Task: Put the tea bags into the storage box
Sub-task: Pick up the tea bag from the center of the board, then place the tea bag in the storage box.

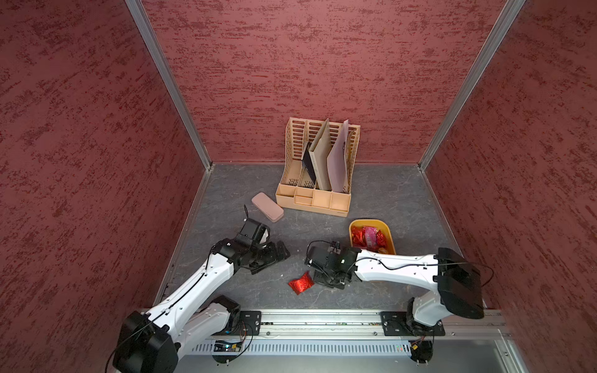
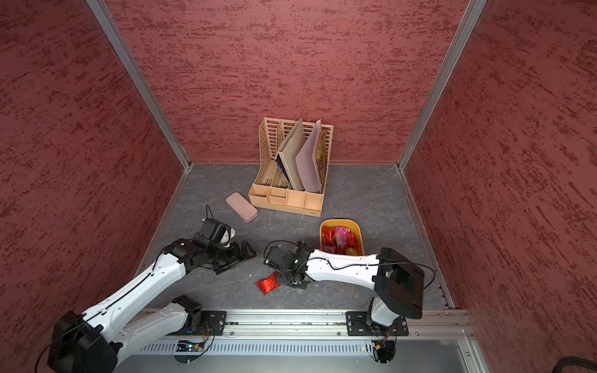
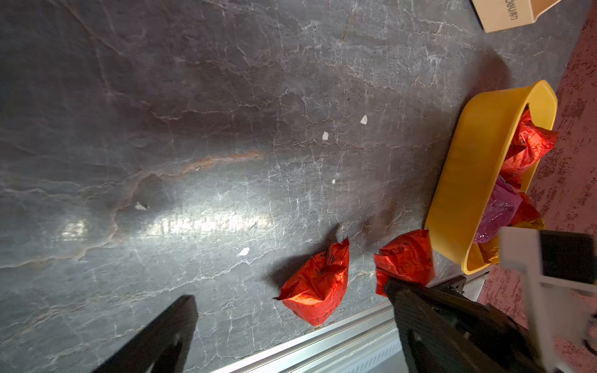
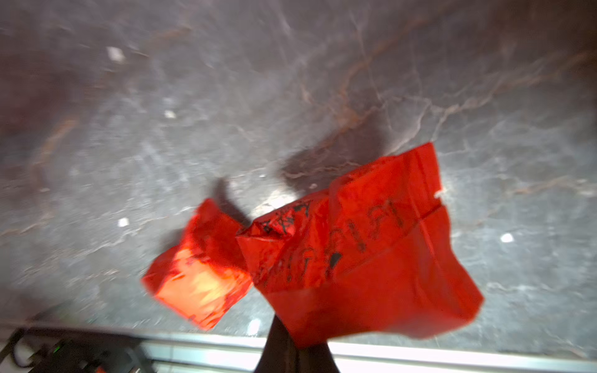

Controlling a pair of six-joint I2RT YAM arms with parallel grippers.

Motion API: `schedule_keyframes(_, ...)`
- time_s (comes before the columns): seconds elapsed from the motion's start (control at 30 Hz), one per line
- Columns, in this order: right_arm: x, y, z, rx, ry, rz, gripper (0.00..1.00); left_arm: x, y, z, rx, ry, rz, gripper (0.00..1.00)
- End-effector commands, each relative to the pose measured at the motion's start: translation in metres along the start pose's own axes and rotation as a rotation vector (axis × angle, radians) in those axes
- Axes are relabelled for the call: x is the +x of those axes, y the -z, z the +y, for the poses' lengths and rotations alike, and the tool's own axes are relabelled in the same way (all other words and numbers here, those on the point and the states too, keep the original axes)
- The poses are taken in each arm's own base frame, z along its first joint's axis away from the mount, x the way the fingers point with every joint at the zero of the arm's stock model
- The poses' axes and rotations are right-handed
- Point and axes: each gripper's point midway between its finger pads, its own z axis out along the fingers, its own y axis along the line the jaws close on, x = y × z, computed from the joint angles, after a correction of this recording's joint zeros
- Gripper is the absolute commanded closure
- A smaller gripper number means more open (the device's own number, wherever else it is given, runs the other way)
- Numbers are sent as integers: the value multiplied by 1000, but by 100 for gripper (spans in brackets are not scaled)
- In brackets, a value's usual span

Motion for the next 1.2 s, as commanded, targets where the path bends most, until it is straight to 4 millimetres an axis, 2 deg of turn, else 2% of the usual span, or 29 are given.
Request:
schedule_keyframes(0.0,-31,43,3,-36,40,-76,100,-15,7,-16,45,-36,-45,0)
schedule_keyframes(0.07,-54,71,-2,-61,27,-126,100,-17,5,-15,36,-51,-48,0)
schedule_keyframes(0.17,-89,98,-18,-90,-22,-186,100,-19,1,-16,24,-58,-37,0)
schedule_keyframes(0.33,-139,120,-47,-140,-99,-244,100,-23,-4,-26,39,-58,-26,0)
schedule_keyframes(0.57,-191,109,-86,-139,-190,-207,100,-21,-13,-40,9,-92,-19,0)
schedule_keyframes(0.7,-210,89,-103,-123,-249,-161,100,-17,-18,-42,-18,-91,-14,0)
schedule_keyframes(0.87,-215,71,-117,-74,-280,-127,100,-14,-18,-39,-35,-66,-36,0)
schedule_keyframes(0.9,-214,60,-121,-50,-288,-104,100,-14,-17,-37,-39,-62,-44,0)
schedule_keyframes(1.1,-213,49,-127,-57,-323,-95,99,-11,-14,-31,-52,-24,-52,0)
schedule_keyframes(1.17,-211,48,-127,-59,-329,-87,92,-11,-11,-31,-53,-29,-55,0)
